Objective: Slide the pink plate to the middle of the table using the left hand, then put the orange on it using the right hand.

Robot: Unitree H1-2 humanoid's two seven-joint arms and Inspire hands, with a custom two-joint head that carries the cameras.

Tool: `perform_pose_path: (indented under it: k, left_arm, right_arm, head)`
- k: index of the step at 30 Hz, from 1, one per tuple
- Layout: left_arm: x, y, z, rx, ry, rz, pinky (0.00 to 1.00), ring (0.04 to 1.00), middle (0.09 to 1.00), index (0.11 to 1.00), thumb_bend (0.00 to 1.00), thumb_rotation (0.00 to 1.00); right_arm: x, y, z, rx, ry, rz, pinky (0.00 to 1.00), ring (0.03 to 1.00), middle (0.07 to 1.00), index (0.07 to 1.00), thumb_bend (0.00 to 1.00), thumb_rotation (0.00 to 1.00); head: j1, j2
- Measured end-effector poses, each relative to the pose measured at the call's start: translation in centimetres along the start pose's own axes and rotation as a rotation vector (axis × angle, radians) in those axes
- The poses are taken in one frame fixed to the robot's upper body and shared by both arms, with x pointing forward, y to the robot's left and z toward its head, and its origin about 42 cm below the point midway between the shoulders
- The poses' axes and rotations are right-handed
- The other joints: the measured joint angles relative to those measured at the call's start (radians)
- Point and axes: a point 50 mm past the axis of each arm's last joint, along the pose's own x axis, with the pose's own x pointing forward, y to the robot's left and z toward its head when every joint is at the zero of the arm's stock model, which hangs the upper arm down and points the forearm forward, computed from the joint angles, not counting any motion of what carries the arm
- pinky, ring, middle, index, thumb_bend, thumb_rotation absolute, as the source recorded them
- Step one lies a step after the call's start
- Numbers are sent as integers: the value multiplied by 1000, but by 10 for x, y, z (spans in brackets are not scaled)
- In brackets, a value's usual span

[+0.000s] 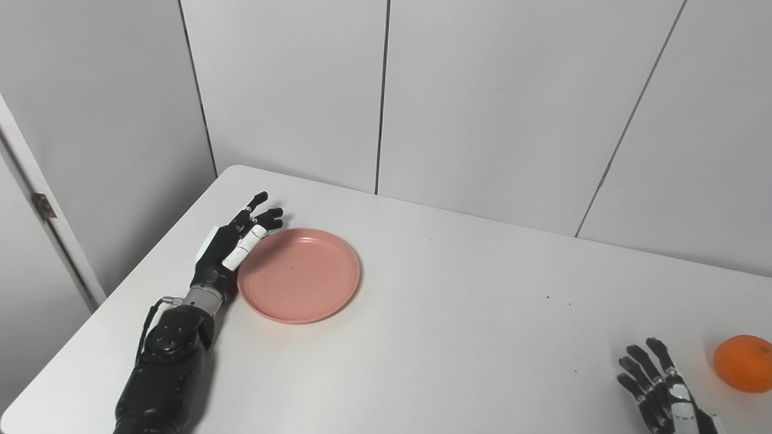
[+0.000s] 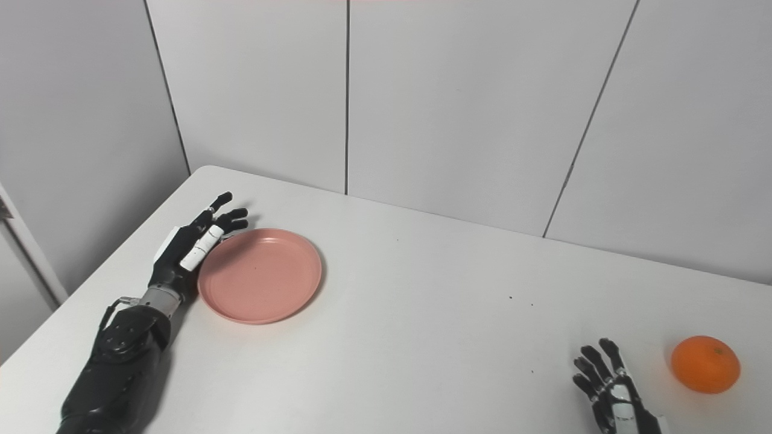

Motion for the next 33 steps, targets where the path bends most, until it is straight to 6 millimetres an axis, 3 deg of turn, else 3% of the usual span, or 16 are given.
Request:
perform_pose_path:
  k: [13,33]
  left_arm:
    - [-12,-30,2,-12,37,-41,729,805,794,855,1000,670]
    - [-25,-70,7,-27,82,-68,762,814,790,889,1000,637]
  right_arm:
    - [0,1,0,-2,0,2,885,884,890,940,825,886]
    - [-3,3,0,0,-2,3,877,884,892,942,811,884]
  head:
    - [-6,3]
    - [-11,11]
